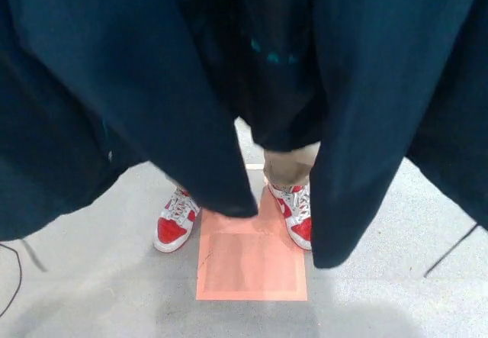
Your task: A person hands a coat to the robot and the robot grabs it with both hands and holds it while the person wears the coat.
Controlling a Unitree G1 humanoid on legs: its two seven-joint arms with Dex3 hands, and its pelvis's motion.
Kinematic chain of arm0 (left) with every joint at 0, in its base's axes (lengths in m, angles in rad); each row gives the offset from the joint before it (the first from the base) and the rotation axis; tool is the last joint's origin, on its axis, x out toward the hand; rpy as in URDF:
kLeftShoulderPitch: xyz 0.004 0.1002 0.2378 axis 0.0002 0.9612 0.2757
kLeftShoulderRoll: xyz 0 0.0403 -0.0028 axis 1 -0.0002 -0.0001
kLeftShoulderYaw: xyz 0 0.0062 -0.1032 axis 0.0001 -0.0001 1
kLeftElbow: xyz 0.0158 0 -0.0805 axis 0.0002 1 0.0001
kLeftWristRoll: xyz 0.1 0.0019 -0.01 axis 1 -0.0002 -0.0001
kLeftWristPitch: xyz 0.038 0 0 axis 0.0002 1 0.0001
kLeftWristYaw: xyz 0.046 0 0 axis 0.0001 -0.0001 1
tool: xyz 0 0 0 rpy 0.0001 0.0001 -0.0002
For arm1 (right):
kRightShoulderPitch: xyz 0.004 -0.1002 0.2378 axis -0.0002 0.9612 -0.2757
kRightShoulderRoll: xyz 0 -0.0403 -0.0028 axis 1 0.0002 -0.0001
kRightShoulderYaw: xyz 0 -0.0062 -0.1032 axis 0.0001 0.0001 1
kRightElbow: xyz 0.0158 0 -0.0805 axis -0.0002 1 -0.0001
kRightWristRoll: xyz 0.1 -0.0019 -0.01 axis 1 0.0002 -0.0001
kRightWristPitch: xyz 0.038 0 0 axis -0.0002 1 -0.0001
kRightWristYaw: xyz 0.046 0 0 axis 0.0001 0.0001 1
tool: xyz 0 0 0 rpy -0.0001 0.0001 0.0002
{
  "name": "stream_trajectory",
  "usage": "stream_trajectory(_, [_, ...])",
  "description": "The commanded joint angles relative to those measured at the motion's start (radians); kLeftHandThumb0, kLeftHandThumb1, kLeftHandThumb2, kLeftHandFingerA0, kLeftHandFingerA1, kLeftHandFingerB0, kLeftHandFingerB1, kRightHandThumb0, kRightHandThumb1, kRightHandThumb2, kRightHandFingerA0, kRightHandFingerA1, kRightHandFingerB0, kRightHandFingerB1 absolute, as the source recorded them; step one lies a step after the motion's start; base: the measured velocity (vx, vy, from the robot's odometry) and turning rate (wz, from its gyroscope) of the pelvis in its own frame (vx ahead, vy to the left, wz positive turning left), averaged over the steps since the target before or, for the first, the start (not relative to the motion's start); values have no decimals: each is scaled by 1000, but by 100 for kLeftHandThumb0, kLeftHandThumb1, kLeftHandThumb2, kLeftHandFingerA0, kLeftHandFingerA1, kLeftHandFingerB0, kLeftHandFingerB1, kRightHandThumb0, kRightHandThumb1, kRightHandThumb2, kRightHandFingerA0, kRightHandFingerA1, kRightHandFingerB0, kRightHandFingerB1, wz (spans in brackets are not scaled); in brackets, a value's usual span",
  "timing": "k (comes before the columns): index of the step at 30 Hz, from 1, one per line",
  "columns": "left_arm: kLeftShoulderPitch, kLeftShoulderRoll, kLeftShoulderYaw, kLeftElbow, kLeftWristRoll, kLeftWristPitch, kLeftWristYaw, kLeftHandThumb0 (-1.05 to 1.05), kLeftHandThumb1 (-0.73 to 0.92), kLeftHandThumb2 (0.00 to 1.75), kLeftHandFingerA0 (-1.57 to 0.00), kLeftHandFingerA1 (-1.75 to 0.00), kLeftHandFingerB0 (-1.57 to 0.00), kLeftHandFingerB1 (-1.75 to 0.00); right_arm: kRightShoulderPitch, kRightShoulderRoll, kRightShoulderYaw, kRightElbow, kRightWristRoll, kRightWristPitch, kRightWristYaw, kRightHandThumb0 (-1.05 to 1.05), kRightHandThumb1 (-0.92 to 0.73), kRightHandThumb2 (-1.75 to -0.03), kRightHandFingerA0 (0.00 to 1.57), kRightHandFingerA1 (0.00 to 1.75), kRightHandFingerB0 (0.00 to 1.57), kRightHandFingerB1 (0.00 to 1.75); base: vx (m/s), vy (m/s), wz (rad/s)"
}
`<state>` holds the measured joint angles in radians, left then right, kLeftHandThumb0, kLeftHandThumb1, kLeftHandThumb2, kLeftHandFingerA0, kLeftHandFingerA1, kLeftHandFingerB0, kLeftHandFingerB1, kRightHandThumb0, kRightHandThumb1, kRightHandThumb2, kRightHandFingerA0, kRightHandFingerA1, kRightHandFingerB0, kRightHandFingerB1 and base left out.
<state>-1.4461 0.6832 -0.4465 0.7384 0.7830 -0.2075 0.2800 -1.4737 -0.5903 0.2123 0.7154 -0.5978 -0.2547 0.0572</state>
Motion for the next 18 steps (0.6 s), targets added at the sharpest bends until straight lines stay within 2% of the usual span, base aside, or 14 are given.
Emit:
stream_trajectory(1, [-421, 78, 28, 245, 142, -17, 500, -39, 80, 65, -95, -175, -74, -163, -493, -134, -54, 198, -113, -23, -467, -36, -81, -64, 98, 175, 72, 160, 0, 0, 0])
stream_trajectory(4, [-462, 74, 21, 278, 135, -38, 505, -40, 80, 65, -95, -175, -72, -163, -544, -137, -42, 236, -114, -51, -475, -36, -81, -64, 97, 175, 71, 163, 0, 0, 0])
stream_trajectory(5, [-486, 70, 26, 291, 123, -53, 489, -43, 85, 66, -95, -175, -69, -166, -578, -140, -29, 259, -128, -53, -490, -39, -81, -65, 96, 175, 73, 167, 0, 0, 0])
stream_trajectory(6, [-513, 65, 29, 311, 113, -68, 492, -40, 82, 65, -97, -175, -69, -159, -613, -141, -15, 282, -140, -46, -493, -42, -83, -65, 97, 175, 71, 171, 0, 0, 0])
stream_trajectory(9, [-567, 60, 21, 350, 113, -78, 498, -39, 83, 65, -95, -175, -65, -159, -676, -138, 8, 327, -151, -32, -486, -42, -82, -65, 97, 175, 71, 170, 0, 0, 0])
stream_trajectory(10, [-589, 63, 14, 360, 118, -78, 484, -37, 77, 63, -94, -175, -77, -119, -701, -138, 18, 341, -159, -28, -476, -42, -81, -65, 98, 175, 71, 168, 0, 0, 0])
stream_trajectory(11, [-616, 67, 6, 374, 123, -79, 469, -37, 77, 63, -94, -175, -77, -119, -730, -138, 32, 360, -168, -26, -466, -42, -81, -65, 98, 175, 71, 168, 0, 0, 0])
stream_trajectory(12, [-649, 68, 1, 397, 122, -93, 465, -38, 80, 64, -95, -175, -69, -149, -765, -132, 43, 383, -172, -9, -455, -44, -82, -65, 96, 175, 71, 168, 0, 0, 0])
stream_trajectory(13, [-661, 68, -1, 408, 121, -99, 466, -38, 80, 64, -95, -175, -69, -149, -780, -130, 48, 394, -173, -4, -453, -44, -82, -65, 96, 175, 71, 168, 0, 0, 0])
stream_trajectory(14, [-691, 65, -1, 424, 116, -92, 446, -40, 82, 65, -96, -175, -68, -163, -810, -126, 58, 411, -179, 10, -448, -46, -82, -66, 97, 175, 72, 168, 0, 0, 0])
stream_trajectory(18, [-756, 60, -24, 464, 133, -65, 445, -43, 81, 65, -95, -175, -66, -163, -872, -122, 88, 456, -191, 11, -467, -46, -80, -65, 100, 175, 75, 168, 0, 0, 0])
